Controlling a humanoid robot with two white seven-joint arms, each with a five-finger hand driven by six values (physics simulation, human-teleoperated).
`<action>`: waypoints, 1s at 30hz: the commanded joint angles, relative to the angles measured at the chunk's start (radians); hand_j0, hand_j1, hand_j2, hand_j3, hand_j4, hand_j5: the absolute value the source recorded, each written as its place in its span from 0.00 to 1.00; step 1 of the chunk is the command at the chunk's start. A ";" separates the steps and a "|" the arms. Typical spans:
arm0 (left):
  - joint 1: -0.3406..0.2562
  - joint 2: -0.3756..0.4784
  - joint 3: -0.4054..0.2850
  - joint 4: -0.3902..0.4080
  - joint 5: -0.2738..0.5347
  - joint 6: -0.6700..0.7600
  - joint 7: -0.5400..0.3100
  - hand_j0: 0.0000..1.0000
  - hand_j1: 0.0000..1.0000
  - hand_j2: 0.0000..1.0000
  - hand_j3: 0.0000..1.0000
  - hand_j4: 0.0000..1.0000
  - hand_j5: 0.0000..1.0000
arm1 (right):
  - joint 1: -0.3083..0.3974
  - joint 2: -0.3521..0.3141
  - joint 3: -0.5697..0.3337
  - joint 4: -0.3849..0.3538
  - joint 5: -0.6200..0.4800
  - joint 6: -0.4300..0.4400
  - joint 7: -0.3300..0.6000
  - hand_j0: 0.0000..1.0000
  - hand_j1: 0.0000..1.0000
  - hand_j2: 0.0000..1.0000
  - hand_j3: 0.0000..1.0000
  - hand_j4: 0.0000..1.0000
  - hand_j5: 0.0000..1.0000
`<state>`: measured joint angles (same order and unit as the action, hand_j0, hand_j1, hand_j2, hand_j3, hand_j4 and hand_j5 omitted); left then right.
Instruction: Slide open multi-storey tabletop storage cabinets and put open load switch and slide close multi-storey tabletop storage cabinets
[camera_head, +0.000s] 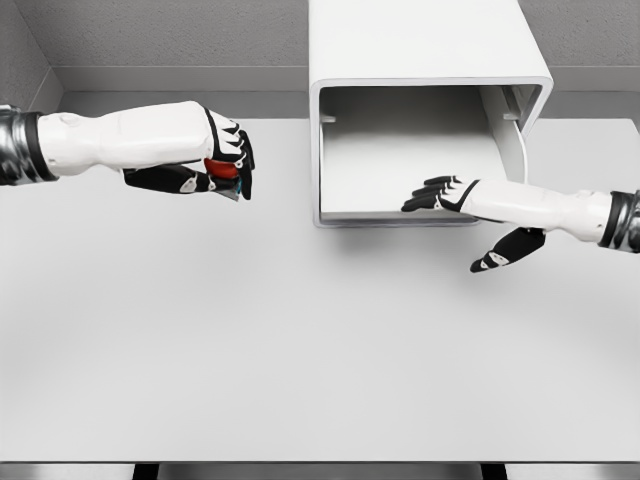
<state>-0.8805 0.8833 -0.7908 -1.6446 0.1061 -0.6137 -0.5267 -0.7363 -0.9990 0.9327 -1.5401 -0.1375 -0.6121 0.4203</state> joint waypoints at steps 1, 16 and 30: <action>0.000 0.000 0.001 -0.001 0.007 0.003 0.001 0.43 0.43 0.43 0.43 0.43 0.43 | 0.000 -0.023 -0.003 -0.044 -0.010 0.001 -0.002 1.00 1.00 1.00 1.00 1.00 1.00; -0.017 -0.018 0.001 -0.023 0.015 0.003 0.001 0.43 0.43 0.43 0.43 0.43 0.43 | 0.037 -0.053 -0.003 -0.112 -0.010 0.001 -0.008 1.00 1.00 1.00 1.00 1.00 1.00; -0.028 -0.017 0.001 -0.023 0.029 0.003 0.001 0.43 0.43 0.43 0.43 0.43 0.43 | 0.043 -0.092 -0.005 -0.143 -0.014 0.001 -0.023 1.00 1.00 1.00 1.00 1.00 1.00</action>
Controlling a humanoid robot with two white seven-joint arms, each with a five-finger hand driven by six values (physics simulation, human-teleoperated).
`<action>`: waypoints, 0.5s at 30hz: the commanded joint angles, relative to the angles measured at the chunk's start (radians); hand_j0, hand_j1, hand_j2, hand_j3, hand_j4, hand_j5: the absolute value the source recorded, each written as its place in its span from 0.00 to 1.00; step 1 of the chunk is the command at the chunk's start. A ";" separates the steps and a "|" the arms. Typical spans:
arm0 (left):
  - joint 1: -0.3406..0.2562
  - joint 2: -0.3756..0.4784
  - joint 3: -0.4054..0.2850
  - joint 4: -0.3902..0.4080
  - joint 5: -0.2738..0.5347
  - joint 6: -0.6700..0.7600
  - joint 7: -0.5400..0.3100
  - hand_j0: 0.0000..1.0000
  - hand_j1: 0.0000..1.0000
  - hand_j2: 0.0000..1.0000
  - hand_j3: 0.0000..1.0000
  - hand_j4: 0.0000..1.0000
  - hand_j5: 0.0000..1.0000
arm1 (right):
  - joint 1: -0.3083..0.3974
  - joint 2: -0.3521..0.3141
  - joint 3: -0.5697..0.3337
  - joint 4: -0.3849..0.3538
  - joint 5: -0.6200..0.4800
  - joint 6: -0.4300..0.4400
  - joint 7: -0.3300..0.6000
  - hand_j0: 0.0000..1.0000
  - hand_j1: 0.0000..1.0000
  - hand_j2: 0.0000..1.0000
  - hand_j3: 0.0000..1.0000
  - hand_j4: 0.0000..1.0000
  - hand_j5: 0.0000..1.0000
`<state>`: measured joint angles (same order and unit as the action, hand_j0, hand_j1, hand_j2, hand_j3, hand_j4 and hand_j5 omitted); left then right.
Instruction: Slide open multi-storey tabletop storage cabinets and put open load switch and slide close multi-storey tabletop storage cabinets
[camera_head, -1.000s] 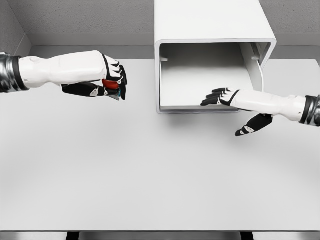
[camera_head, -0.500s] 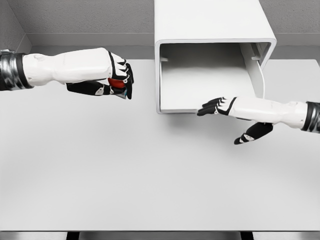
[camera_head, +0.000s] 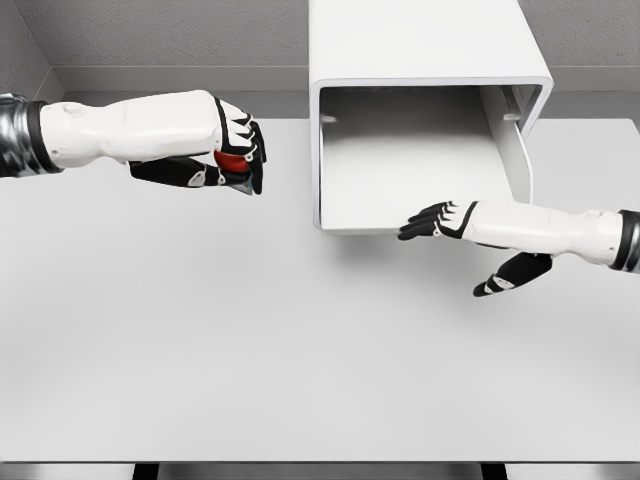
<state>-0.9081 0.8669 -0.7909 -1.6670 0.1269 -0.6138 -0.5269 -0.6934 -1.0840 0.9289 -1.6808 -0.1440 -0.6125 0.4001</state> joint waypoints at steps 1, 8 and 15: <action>0.000 -0.002 0.001 0.001 0.008 0.003 0.001 0.43 0.43 0.43 0.43 0.43 0.43 | 0.000 -0.010 0.001 -0.002 -0.008 0.002 -0.003 1.00 1.00 1.00 1.00 1.00 1.00; -0.002 -0.006 0.001 0.001 0.008 0.003 0.001 0.43 0.43 0.43 0.43 0.43 0.43 | 0.000 -0.022 -0.002 -0.002 -0.008 0.002 -0.012 1.00 1.00 1.00 1.00 1.00 1.00; -0.003 -0.006 0.001 0.001 0.008 0.003 0.001 0.43 0.43 0.43 0.43 0.43 0.43 | -0.002 -0.027 -0.031 -0.002 -0.016 0.002 -0.030 1.00 1.00 1.00 1.00 1.00 1.00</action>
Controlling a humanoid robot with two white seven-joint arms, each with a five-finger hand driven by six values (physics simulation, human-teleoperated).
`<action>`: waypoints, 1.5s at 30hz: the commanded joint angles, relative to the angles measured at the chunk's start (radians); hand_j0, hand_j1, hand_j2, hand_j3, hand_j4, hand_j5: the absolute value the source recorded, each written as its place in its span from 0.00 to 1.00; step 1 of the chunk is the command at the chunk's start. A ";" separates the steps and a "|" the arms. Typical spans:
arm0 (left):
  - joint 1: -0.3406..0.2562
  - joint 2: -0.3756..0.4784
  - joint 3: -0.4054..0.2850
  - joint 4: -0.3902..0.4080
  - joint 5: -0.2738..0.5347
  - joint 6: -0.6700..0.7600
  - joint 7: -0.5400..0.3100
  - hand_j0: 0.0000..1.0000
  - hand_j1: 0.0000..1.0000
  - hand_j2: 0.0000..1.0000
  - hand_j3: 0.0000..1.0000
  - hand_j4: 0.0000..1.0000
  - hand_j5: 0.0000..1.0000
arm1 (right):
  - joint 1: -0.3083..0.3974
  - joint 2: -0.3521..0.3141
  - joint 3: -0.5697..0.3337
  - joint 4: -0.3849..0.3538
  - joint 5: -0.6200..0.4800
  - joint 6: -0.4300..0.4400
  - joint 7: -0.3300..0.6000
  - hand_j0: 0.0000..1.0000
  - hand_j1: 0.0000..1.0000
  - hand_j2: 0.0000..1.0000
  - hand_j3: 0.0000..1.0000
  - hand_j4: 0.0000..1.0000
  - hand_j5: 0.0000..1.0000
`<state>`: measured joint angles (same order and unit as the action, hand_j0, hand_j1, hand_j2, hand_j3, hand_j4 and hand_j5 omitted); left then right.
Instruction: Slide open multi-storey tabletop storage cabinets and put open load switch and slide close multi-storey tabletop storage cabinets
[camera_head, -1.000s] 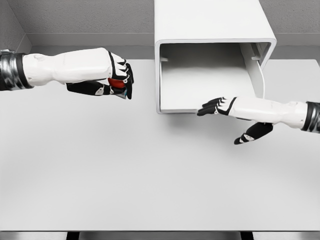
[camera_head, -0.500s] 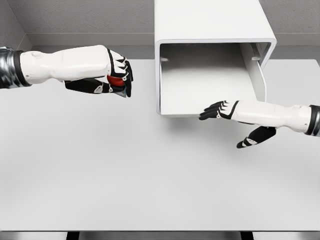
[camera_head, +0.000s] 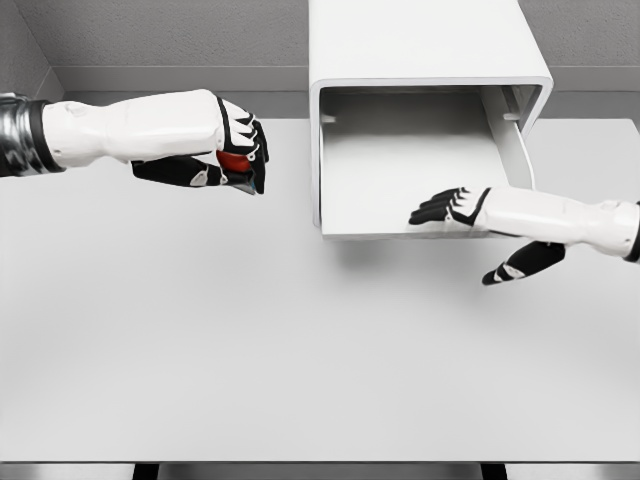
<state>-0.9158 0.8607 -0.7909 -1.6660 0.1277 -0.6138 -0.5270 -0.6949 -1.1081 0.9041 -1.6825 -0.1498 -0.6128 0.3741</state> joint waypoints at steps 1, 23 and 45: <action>-0.003 0.000 0.001 0.000 0.009 0.003 0.001 0.43 0.43 0.43 0.43 0.43 0.43 | 0.000 -0.001 -0.007 0.000 -0.014 0.002 -0.004 1.00 1.00 1.00 1.00 1.00 1.00; -0.107 -0.203 -0.068 0.104 -0.042 0.003 -0.007 0.43 0.43 0.43 0.43 0.43 0.43 | 0.003 -0.033 -0.027 0.000 -0.016 0.002 -0.037 1.00 1.00 1.00 1.00 1.00 1.00; -0.195 -0.333 -0.156 0.212 -0.062 0.003 -0.007 0.43 0.43 0.43 0.43 0.43 0.43 | 0.012 -0.036 -0.031 0.000 -0.016 0.002 -0.035 1.00 1.00 1.00 1.00 1.00 1.00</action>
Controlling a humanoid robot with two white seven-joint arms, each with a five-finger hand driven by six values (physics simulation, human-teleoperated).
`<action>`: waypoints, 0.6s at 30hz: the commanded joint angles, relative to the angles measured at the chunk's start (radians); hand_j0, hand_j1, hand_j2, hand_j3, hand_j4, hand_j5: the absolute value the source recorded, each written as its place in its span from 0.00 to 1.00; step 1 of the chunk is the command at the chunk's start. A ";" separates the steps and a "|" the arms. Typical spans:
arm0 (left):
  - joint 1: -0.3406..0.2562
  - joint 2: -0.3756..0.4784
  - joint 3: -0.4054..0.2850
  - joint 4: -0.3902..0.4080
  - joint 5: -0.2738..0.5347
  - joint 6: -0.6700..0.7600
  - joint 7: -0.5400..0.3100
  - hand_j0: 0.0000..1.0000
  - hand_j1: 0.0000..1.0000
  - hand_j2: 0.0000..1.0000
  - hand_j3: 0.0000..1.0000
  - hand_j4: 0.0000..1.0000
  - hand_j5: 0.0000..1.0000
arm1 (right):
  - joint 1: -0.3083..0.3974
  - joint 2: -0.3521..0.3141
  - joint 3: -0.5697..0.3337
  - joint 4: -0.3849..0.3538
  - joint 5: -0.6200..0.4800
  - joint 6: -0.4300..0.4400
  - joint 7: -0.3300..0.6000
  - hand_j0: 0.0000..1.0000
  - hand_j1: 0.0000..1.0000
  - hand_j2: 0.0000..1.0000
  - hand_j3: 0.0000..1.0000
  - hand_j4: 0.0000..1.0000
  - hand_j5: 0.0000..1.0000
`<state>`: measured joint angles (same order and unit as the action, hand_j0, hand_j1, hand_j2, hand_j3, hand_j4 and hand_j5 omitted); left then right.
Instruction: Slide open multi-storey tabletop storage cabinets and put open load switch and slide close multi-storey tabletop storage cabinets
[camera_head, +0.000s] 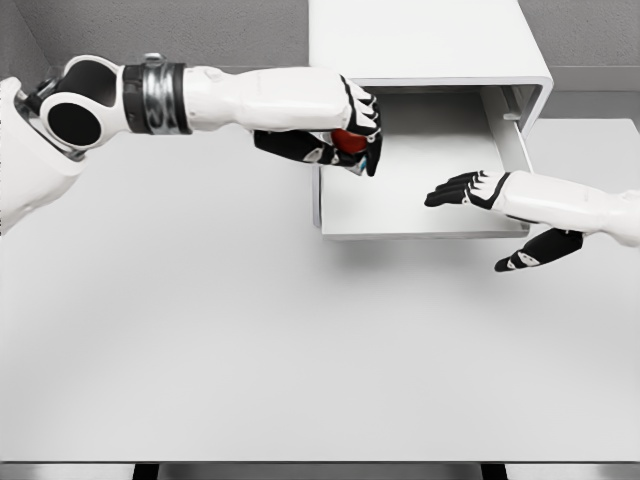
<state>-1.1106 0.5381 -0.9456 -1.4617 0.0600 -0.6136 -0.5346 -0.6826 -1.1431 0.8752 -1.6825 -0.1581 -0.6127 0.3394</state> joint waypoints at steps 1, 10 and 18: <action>0.000 -0.012 -0.001 0.009 -0.002 0.003 0.001 0.43 0.43 0.43 0.43 0.43 0.43 | 0.000 -0.001 -0.004 0.000 -0.008 0.002 0.000 1.00 1.00 1.00 1.00 1.00 1.00; -0.018 -0.086 -0.045 0.089 -0.034 0.003 0.001 0.43 0.43 0.43 0.43 0.43 0.43 | 0.002 -0.001 -0.005 0.000 -0.008 0.002 0.000 1.00 1.00 1.00 1.00 1.00 1.00; -0.026 -0.104 -0.071 0.130 -0.039 0.003 0.001 0.43 0.43 0.43 0.43 0.43 0.43 | 0.009 0.000 -0.005 0.000 -0.008 0.002 0.000 1.00 1.00 1.00 1.00 1.00 1.00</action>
<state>-1.1367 0.4384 -1.0137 -1.3398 0.0153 -0.6139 -0.5345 -0.6734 -1.1419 0.8707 -1.6825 -0.1581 -0.6127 0.3393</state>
